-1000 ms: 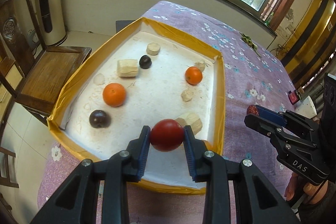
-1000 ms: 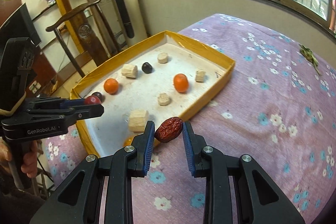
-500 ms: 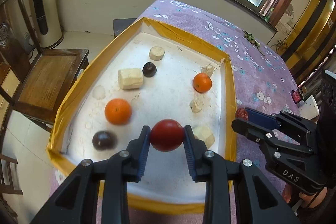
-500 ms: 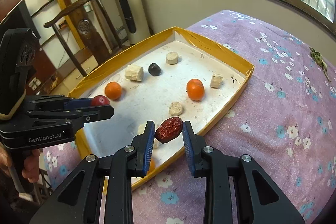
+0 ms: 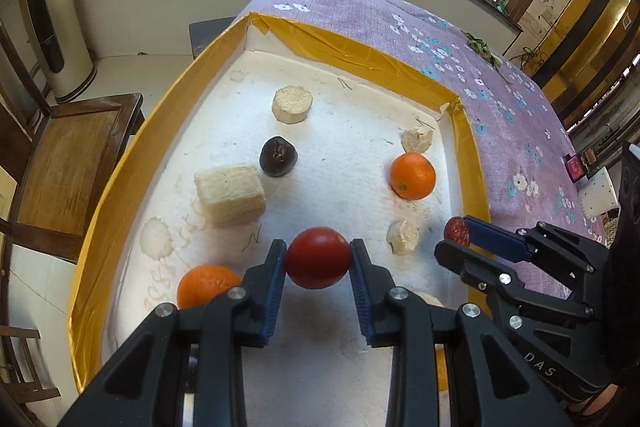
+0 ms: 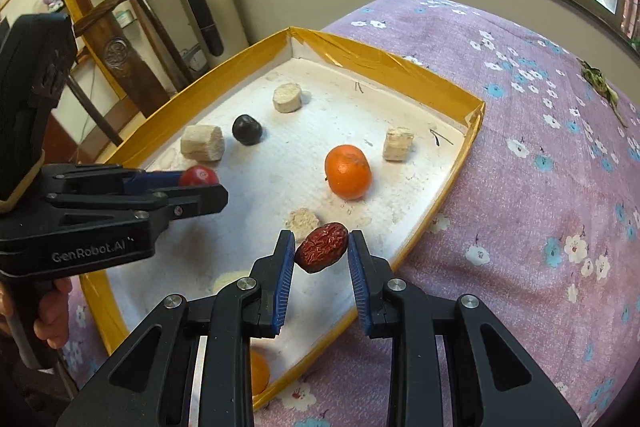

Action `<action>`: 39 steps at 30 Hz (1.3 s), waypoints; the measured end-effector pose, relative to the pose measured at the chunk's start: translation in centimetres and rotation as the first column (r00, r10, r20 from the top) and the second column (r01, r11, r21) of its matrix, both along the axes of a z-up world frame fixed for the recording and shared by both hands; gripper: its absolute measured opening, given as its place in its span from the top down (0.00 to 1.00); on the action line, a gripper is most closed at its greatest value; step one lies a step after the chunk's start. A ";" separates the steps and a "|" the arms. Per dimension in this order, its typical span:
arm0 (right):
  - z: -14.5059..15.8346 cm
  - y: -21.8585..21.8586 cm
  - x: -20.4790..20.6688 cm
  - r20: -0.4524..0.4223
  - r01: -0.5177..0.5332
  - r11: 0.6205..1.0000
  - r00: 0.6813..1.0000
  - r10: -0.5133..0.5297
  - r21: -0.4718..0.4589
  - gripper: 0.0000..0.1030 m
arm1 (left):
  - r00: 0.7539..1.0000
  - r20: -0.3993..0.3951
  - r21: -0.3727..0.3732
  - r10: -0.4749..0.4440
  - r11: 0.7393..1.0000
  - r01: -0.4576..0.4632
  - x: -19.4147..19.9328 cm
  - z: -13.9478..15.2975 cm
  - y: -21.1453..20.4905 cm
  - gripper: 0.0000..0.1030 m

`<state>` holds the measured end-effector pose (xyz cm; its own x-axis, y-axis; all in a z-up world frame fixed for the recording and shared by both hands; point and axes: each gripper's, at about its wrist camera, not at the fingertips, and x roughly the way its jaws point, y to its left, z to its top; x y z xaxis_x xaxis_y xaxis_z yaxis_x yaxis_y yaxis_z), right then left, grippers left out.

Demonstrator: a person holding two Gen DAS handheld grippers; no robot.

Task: Organize fruits
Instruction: 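Carry the tomato and date over the tray and release both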

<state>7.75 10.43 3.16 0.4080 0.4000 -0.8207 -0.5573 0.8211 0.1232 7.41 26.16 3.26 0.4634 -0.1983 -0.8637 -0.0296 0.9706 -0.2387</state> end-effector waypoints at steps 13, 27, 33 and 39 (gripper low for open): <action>-0.8 1.0 1.9 -0.006 0.025 0.998 1.000 -0.026 -0.049 0.74 | 1.000 -0.012 0.005 -0.009 1.000 0.009 2.8 -0.6 -0.3 0.67; -1.0 1.8 3.4 -0.002 -0.042 0.985 0.999 0.042 -0.165 0.75 | 0.999 -0.005 0.031 -0.041 0.999 0.041 4.4 -0.7 -0.9 0.67; -0.9 1.2 3.2 0.004 -0.029 0.992 1.000 0.030 -0.123 0.72 | 0.999 0.014 0.046 -0.051 0.998 0.051 4.4 -0.8 -1.0 0.67; -0.9 1.4 3.1 0.024 -0.029 0.991 0.999 0.032 -0.130 0.73 | 0.999 0.013 0.047 -0.050 0.998 0.049 4.5 -0.7 -1.0 0.67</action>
